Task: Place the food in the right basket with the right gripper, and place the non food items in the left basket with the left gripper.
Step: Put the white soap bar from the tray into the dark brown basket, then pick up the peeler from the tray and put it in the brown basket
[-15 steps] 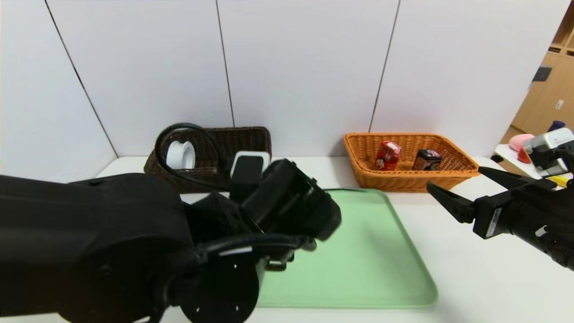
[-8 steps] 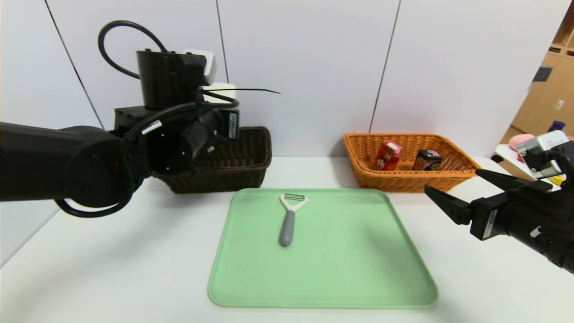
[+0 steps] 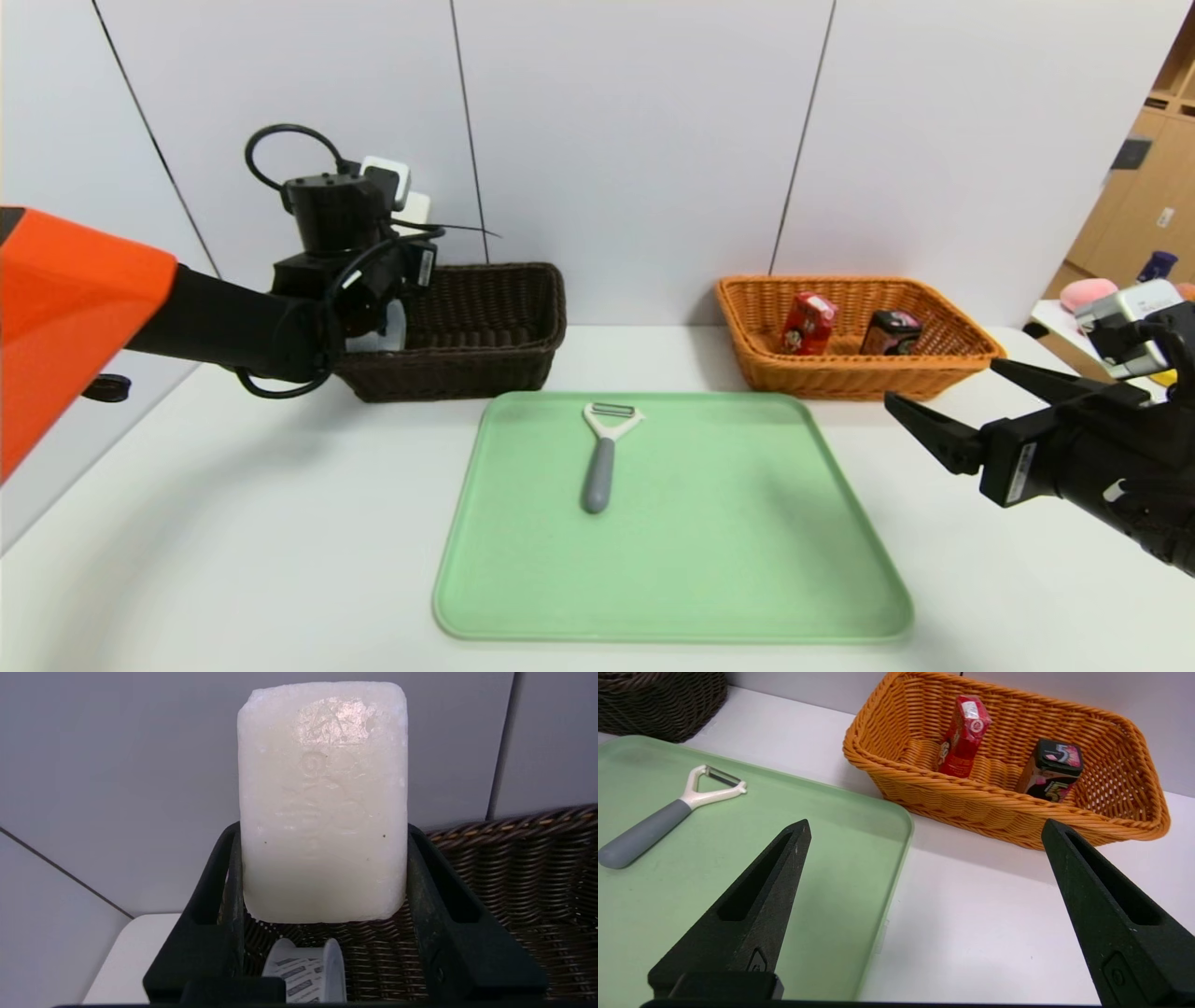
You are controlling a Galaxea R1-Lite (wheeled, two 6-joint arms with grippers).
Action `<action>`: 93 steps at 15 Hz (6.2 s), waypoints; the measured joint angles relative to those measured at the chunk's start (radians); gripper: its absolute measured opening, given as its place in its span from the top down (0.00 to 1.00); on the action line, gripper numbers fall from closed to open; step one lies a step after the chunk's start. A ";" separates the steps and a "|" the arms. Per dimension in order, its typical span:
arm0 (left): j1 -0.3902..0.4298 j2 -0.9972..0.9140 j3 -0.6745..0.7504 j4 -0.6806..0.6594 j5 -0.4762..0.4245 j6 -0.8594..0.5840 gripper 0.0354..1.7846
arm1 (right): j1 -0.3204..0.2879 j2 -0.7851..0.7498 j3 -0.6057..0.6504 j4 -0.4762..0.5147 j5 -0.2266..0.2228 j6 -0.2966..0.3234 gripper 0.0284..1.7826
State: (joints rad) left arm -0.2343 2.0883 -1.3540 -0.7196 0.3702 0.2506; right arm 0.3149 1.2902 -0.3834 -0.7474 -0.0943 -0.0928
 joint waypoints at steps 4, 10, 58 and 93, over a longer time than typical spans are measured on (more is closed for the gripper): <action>0.006 0.056 -0.004 0.002 0.000 -0.003 0.46 | -0.010 -0.002 0.008 -0.001 0.000 0.000 0.04; 0.005 0.062 -0.007 0.023 0.001 -0.024 0.33 | -0.013 0.000 0.009 -0.001 0.001 0.006 0.04; -0.617 0.060 -0.026 0.835 0.239 -0.788 0.17 | -0.015 -0.011 0.072 -0.005 0.000 0.008 0.04; -0.314 -0.106 -0.164 0.513 0.136 -0.325 0.85 | -0.020 -0.017 0.126 -0.061 -0.002 0.009 0.04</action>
State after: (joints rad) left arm -0.5479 1.9821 -1.5179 -0.2068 0.5066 -0.0745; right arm 0.2947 1.2730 -0.2577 -0.8087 -0.0966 -0.0836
